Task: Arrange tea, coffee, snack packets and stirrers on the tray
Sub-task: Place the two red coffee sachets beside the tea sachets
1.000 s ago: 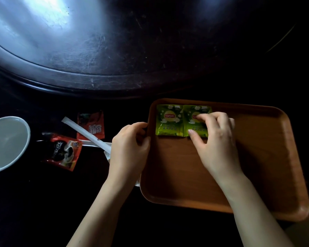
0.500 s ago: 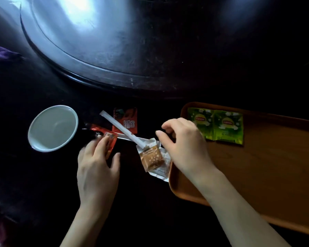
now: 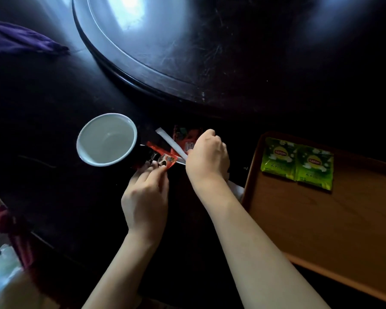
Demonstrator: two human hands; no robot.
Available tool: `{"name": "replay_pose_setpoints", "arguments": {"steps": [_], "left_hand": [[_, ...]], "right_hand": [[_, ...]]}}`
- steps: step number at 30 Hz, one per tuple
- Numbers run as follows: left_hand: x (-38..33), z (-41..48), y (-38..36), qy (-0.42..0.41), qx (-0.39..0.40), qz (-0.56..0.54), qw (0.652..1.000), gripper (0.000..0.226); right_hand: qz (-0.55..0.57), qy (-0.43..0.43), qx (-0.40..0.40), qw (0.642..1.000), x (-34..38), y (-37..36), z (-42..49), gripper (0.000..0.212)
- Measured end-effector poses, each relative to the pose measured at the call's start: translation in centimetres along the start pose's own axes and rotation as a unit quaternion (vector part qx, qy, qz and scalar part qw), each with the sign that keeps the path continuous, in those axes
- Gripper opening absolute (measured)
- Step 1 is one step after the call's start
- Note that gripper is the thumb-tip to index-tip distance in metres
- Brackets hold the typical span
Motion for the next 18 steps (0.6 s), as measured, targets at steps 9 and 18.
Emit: {"name": "replay_pose_setpoints", "arguments": {"steps": [9,18], "left_hand": [[-0.2,-0.4,-0.2,-0.004,0.025,0.003,1.000,0.010],[0.1,-0.1,-0.4,-0.032,0.034,0.024,0.999,0.015]], "right_hand": [[0.010,-0.051,-0.058,0.997,-0.1,-0.8,-0.1,0.033],[0.063,-0.059,-0.024,0.996,0.2,-0.9,0.0,0.027]]}}
Point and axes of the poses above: each hand's wrist, its own z-axis towards the middle knuckle, its own y-axis out of the back of the hand, x = y × z, the point moved 9 cm from there along z, towards the middle knuckle, and after that the axes turned 6 degrees about x, right-handed, at the moved point
